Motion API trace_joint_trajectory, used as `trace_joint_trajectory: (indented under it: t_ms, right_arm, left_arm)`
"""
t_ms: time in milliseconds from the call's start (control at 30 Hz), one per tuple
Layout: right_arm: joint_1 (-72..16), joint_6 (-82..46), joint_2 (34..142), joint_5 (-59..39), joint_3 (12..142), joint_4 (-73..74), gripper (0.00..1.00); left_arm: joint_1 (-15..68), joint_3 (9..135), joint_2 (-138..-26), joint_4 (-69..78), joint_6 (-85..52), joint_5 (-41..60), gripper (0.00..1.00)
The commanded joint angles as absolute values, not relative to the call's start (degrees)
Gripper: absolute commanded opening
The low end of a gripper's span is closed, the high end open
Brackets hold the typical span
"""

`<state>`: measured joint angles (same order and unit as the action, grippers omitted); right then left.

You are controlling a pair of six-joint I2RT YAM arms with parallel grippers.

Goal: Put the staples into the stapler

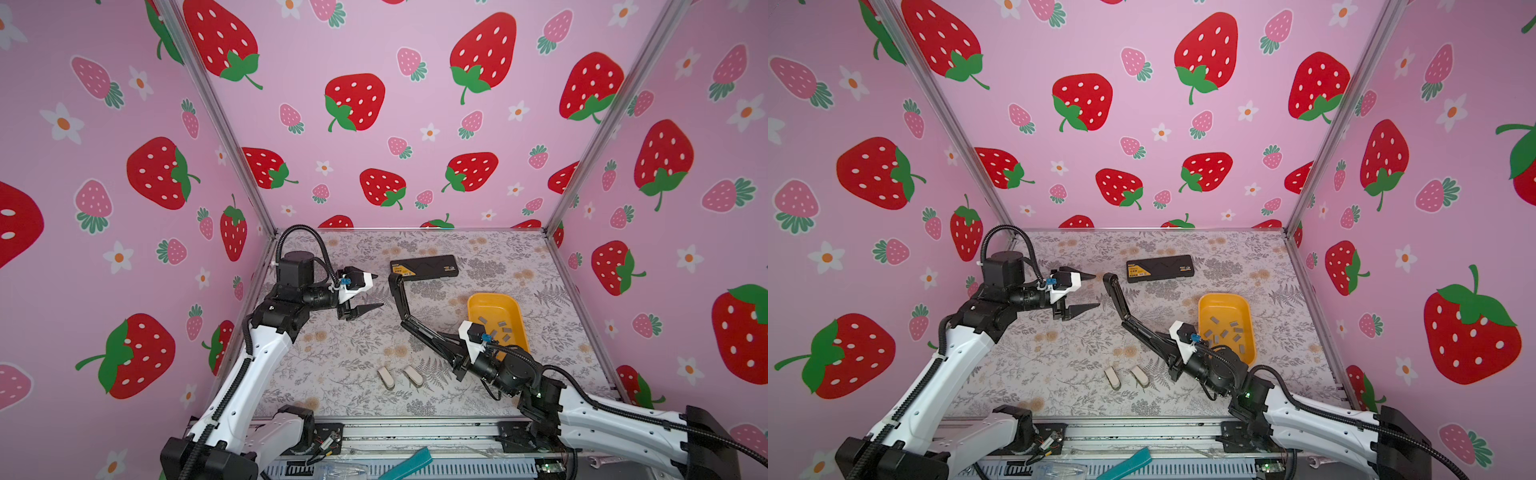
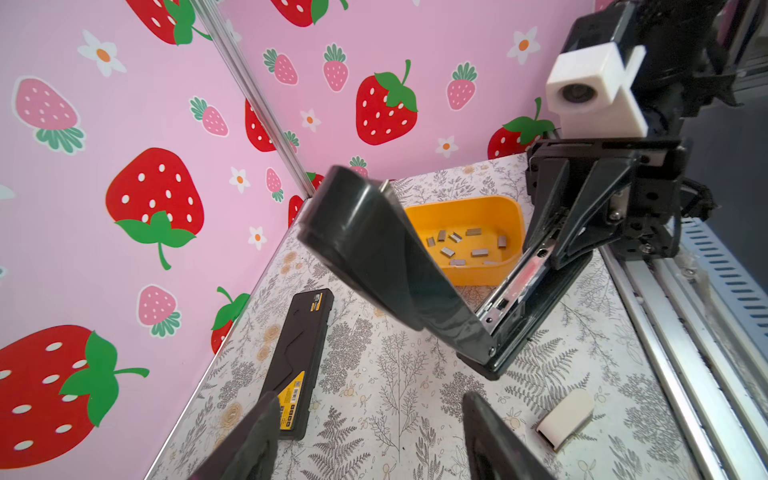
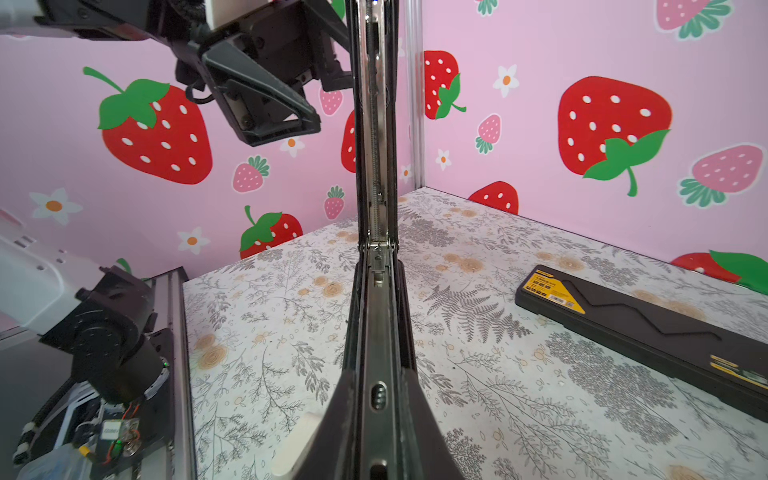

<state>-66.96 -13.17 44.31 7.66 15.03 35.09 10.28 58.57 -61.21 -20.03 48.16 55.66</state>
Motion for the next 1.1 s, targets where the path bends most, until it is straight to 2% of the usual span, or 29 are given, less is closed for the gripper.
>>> trace_joint_trajectory:
  t_ms: [0, 133, 200, 367, 600, 1067]
  right_arm:
    - [-67.1, -15.1, 44.4, 14.7, 17.0, 38.3, 0.00]
    - [-67.1, -15.8, 47.3, 17.1, 18.8, 35.8, 0.00]
    - [-67.1, -16.1, 49.1, 16.2, 19.7, 35.4, 0.00]
    - [-67.1, -16.7, 51.8, 13.2, 21.0, 35.6, 0.00]
    - [-67.1, -16.7, 53.3, 11.8, 21.0, 35.9, 0.00]
    - [-67.1, -17.3, 52.6, 13.5, 20.2, 36.0, 0.00]
  left_arm:
    - [9.7, 57.0, -59.7, -15.3, 46.1, 54.4, 0.70]
    - [9.8, 55.4, -57.5, -11.5, 44.9, 55.0, 0.68]
    - [10.6, 54.2, -56.1, -8.8, 44.1, 54.5, 0.64]
    - [17.1, 52.2, -55.1, -6.9, 45.6, 49.9, 0.62]
    - [26.8, 53.5, -61.3, -9.3, 48.2, 38.8, 0.56]
    - [27.3, 57.9, -67.6, -14.0, 46.5, 31.0, 0.57]
